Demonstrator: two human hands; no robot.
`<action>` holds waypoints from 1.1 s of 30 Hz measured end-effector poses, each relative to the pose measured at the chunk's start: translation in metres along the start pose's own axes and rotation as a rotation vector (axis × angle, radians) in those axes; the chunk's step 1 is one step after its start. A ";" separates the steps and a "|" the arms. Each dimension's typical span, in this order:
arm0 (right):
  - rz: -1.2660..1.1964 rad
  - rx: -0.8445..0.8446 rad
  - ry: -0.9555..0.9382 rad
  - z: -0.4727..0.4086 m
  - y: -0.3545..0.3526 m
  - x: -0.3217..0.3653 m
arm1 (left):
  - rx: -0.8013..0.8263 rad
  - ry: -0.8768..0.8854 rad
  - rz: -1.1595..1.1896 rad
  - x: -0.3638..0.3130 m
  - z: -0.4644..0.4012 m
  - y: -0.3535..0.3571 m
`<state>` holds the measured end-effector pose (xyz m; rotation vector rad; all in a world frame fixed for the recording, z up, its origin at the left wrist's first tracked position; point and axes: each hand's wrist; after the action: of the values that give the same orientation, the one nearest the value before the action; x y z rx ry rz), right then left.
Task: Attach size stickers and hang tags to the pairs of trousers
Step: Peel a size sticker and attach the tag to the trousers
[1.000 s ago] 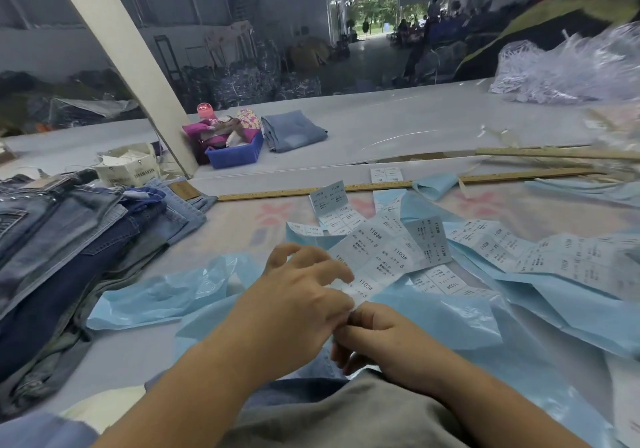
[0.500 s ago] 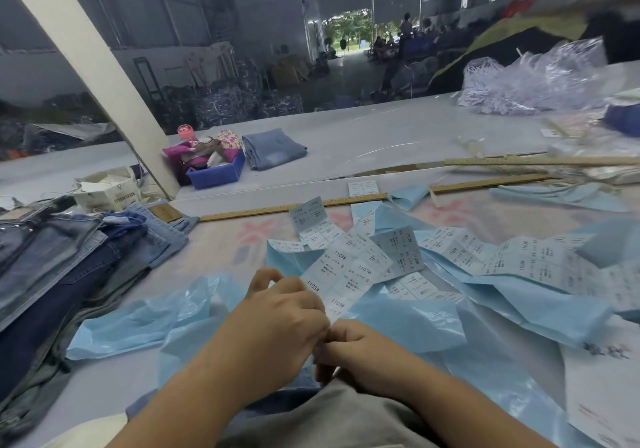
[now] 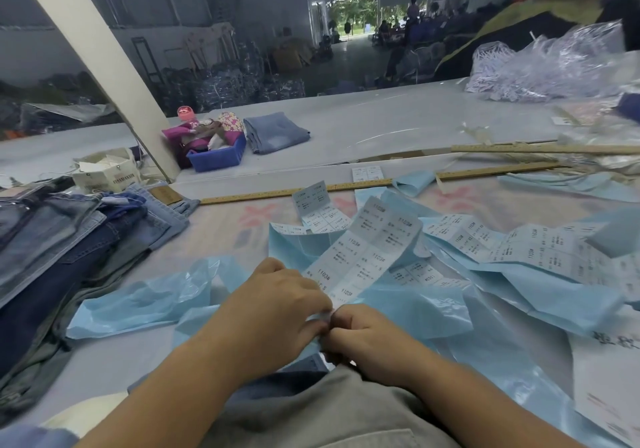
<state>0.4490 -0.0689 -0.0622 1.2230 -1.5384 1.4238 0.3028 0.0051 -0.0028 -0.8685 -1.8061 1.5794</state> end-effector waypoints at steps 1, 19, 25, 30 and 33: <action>-0.004 -0.005 -0.002 0.000 0.000 -0.001 | -0.012 0.008 -0.039 -0.001 0.000 0.000; 0.107 -0.269 -0.127 0.001 -0.001 -0.009 | -0.099 -0.012 -0.007 0.001 -0.003 0.013; 0.184 -0.253 -0.188 0.001 -0.003 -0.007 | -0.176 0.019 -0.105 -0.002 -0.001 0.007; 0.152 -0.232 -0.175 0.001 -0.004 -0.006 | -0.215 0.078 -0.192 -0.001 0.000 0.007; 0.155 -0.215 -0.164 0.001 -0.003 -0.006 | -0.236 0.086 -0.158 0.000 -0.001 0.010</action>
<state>0.4539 -0.0687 -0.0672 1.1334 -1.8813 1.2389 0.3044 0.0065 -0.0129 -0.8609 -1.9731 1.2309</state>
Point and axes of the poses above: each hand's wrist, its own z-axis away from the middle knuckle, its own y-axis out of the palm, x = y × z, and after that the axes turned 14 degrees about -y, right-handed
